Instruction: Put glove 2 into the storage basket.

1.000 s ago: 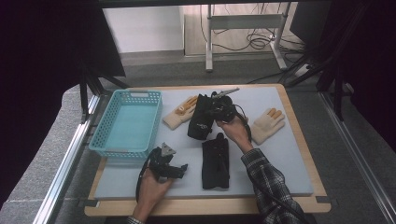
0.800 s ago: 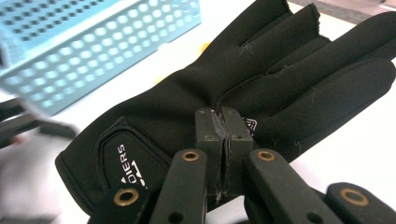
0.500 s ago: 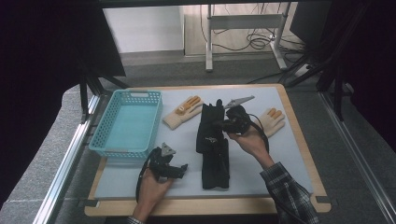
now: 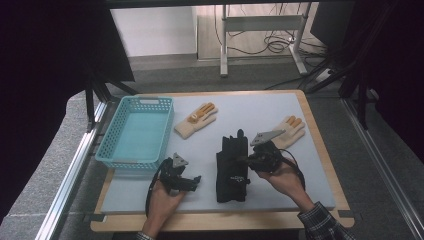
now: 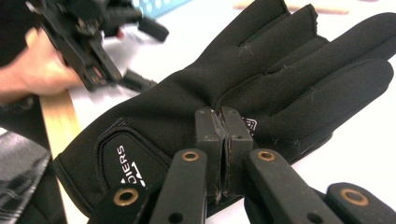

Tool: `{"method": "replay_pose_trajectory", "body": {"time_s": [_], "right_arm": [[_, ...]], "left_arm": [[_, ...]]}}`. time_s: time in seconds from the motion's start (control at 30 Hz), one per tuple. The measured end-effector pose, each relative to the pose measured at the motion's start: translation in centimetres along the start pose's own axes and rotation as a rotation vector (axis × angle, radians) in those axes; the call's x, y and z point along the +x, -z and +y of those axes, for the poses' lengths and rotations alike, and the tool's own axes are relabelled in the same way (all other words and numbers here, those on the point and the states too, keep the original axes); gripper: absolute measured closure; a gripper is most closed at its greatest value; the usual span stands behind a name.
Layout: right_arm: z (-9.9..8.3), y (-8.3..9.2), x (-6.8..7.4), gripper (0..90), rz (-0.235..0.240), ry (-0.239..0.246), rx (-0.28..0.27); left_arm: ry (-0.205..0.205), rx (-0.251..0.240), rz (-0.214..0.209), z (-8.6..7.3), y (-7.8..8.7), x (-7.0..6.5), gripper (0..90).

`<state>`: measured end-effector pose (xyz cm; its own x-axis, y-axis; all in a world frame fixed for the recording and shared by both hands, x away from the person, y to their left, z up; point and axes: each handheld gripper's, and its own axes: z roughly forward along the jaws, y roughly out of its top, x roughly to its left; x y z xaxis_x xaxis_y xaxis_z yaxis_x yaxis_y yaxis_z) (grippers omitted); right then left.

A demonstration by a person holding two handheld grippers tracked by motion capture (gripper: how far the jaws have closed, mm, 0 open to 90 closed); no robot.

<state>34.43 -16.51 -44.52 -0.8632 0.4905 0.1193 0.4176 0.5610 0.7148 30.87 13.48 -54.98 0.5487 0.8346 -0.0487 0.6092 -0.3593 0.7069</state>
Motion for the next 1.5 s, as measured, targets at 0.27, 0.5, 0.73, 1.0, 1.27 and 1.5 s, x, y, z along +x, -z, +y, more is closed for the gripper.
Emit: {"method": "replay_pose_trajectory", "body": {"time_s": [0.27,0.5,0.73,1.0,1.27,1.5], "right_arm": [[-1.8,-4.5,-0.1,85.5,-0.069,0.047,0.082],[-2.8,-5.0,-0.1,67.8,-0.078,0.033,0.048],[-3.4,-2.5,-1.1,50.5,-0.096,-0.020,-0.013],[-7.0,-0.9,-1.3,66.7,-0.109,-0.041,-0.030],[-9.5,-2.2,0.7,84.7,-0.067,0.035,0.002],[-9.4,-3.0,1.5,85.5,-0.045,0.042,-0.015]], "left_arm": [[0.000,-0.001,0.001,0.0,0.0,0.0,5.6],[0.000,-0.001,0.001,0.0,0.0,0.0,5.6],[0.000,0.001,0.000,0.0,0.0,0.0,5.5],[-0.003,0.005,-0.004,0.0,0.1,0.1,5.8],[-0.016,0.010,-0.012,-0.5,0.6,0.2,6.6],[-0.025,0.022,-0.009,-1.1,1.2,0.6,2.3]]}}
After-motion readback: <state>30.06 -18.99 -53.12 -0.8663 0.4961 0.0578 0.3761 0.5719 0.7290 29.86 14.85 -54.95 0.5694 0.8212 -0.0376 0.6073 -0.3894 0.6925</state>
